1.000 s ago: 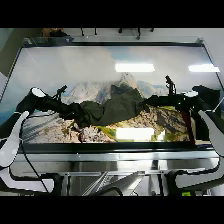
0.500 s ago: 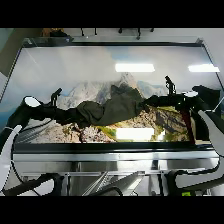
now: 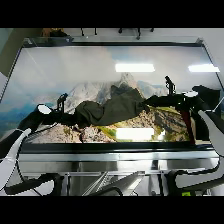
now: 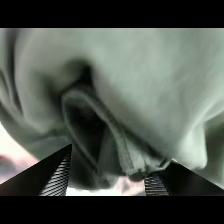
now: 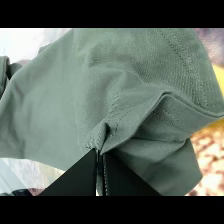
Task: Fold the shirts.
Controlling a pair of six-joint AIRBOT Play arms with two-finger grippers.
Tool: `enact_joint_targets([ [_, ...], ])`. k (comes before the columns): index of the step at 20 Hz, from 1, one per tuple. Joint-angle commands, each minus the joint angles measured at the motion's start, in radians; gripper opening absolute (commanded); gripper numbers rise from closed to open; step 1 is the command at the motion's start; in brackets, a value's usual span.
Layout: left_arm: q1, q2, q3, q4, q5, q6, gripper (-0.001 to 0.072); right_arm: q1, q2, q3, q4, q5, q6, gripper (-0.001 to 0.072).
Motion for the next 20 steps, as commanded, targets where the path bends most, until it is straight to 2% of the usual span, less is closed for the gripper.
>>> enact_joint_targets([
  [1,-0.011,-0.004,0.055,0.001,0.011,0.006,0.0465,0.001,0.0,0.0,0.0,0.0,0.001,0.0024],
  [7,-0.012,-0.005,0.087,0.001,-0.019,0.005,0.0465,0.001,0.0,0.0,0.0,0.0,0.001,0.0024],
  [14,-0.006,-0.004,0.136,0.01,-0.138,0.005,0.0464,0.001,0.0,0.0,0.0,0.0,0.001,0.0024],
  [17,-0.006,-0.005,0.145,0.011,-0.137,0.005,0.0462,0.001,0.0,0.0,0.0,0.0,0.001,0.0025],
  [18,-0.006,-0.006,0.145,0.012,-0.135,0.005,0.0363,0.001,0.0,0.0,0.0,0.0,0.001,0.0024],
  [19,-0.006,-0.006,0.145,0.02,-0.13,0.008,0.0079,0.001,0.0,0.0,0.0,0.0,0.001,0.0024],
  [20,-0.008,-0.006,0.145,0.049,-0.113,0.006,0.0013,0.001,0.0,0.0,0.0,0.0,0.001,0.0024],
])
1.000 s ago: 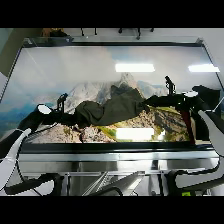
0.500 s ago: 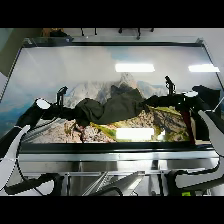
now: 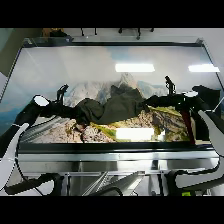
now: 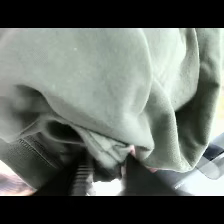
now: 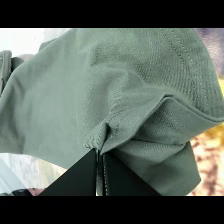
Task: Fold the shirts.
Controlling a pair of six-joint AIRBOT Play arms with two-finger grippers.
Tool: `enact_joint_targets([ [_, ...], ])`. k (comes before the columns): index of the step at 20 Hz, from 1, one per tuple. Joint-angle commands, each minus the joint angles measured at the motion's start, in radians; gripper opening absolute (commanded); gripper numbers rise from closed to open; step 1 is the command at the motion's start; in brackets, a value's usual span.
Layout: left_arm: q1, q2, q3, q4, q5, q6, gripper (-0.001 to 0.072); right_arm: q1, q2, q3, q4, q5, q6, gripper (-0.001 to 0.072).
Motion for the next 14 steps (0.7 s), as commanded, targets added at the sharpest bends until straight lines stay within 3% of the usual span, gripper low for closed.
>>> enact_joint_targets([
  [1,-0.005,-0.001,0.005,0.063,0.029,-0.01,0.0012,0.001,0.0,0.0,0.0,0.0,0.001,0.0024],
  [8,-0.004,0.008,0.006,0.051,0.015,-0.026,0.0011,0.0,0.002,0.0,0.021,0.028,0.0,0.0024],
  [11,0.006,0.135,0.028,-0.039,-0.003,0.006,0.0011,-0.001,0.085,0.009,0.168,0.142,-0.04,0.0024],
  [14,0.068,0.344,0.229,-0.172,-0.081,0.017,0.0011,-0.018,0.325,0.142,0.352,0.138,-0.114,0.0023],
])
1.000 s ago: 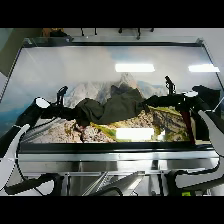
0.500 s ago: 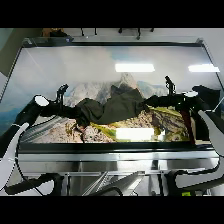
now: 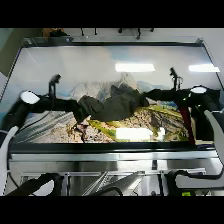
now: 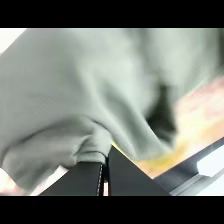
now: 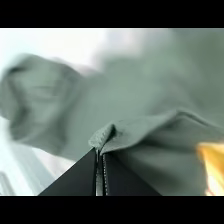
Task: Fold the shirts.
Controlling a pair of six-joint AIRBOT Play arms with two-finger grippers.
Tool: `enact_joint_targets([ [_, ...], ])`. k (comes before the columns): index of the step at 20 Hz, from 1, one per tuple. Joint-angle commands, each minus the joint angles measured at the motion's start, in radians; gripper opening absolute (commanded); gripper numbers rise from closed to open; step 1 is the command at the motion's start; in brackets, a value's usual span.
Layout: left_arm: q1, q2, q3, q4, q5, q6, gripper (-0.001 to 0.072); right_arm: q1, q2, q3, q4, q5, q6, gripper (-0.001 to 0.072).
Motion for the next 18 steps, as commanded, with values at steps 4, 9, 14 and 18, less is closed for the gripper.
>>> enact_joint_targets([
  [4,0.168,0.427,0.621,-0.137,0.026,0.019,0.0012,-0.108,0.505,0.412,0.108,-0.185,-0.118,0.0024],
  [9,0.37,0.566,1.0,0.259,0.036,-0.009,0.0012,-0.222,0.705,0.541,-0.072,-0.381,-0.126,0.0023],
  [14,0.339,0.551,0.814,0.266,0.016,0.005,0.0012,-0.317,0.595,0.544,0.11,-0.201,-0.125,0.0023],
  [18,0.164,0.366,0.656,0.269,0.066,0.049,0.0012,-0.352,0.352,0.512,0.249,0.063,-0.101,0.0023],
])
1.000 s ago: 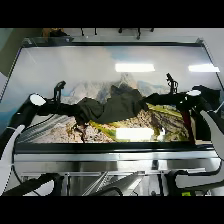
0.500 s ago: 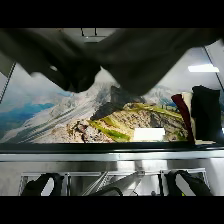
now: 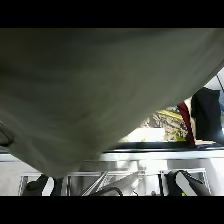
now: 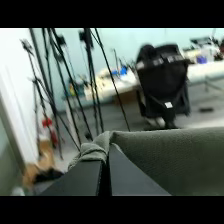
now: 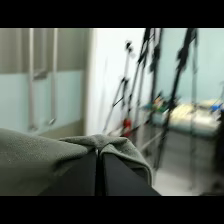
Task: Fold the shirts.
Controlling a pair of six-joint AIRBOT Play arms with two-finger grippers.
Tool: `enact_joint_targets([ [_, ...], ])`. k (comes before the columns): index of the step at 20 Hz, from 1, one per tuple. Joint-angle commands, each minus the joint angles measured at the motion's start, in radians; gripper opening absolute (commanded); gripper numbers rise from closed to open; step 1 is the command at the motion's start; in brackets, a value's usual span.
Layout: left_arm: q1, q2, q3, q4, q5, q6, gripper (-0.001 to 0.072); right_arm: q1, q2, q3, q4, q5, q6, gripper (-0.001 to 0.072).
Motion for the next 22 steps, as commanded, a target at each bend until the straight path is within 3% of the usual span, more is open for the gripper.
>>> enact_joint_targets([
  [1,-0.143,-0.17,-0.12,0.02,0.071,0.04,0.0012,0.01,-0.192,-0.044,0.105,0.174,0.022,0.0023],
  [6,-0.211,-0.602,-0.121,0.021,0.158,0.05,0.0012,0.181,-0.56,-0.106,-0.132,0.041,0.096,0.0023],
  [12,-0.201,-1.087,0.136,0.023,0.132,0.045,0.0012,0.251,-0.98,-0.076,-0.142,-0.225,0.087,0.0023],
  [15,-0.195,-1.205,0.258,0.057,0.119,-0.019,0.0012,0.25,-1.072,0.016,-0.168,-0.288,0.105,0.0023],
  [20,-0.195,-1.192,0.238,0.076,0.138,-0.045,0.0012,0.251,-1.089,0.189,-0.512,-0.337,0.315,0.0023],
  [22,-0.195,-1.2,0.225,0.076,0.124,-0.045,0.0012,0.253,-1.089,0.202,-0.541,-0.308,0.322,0.0023],
])
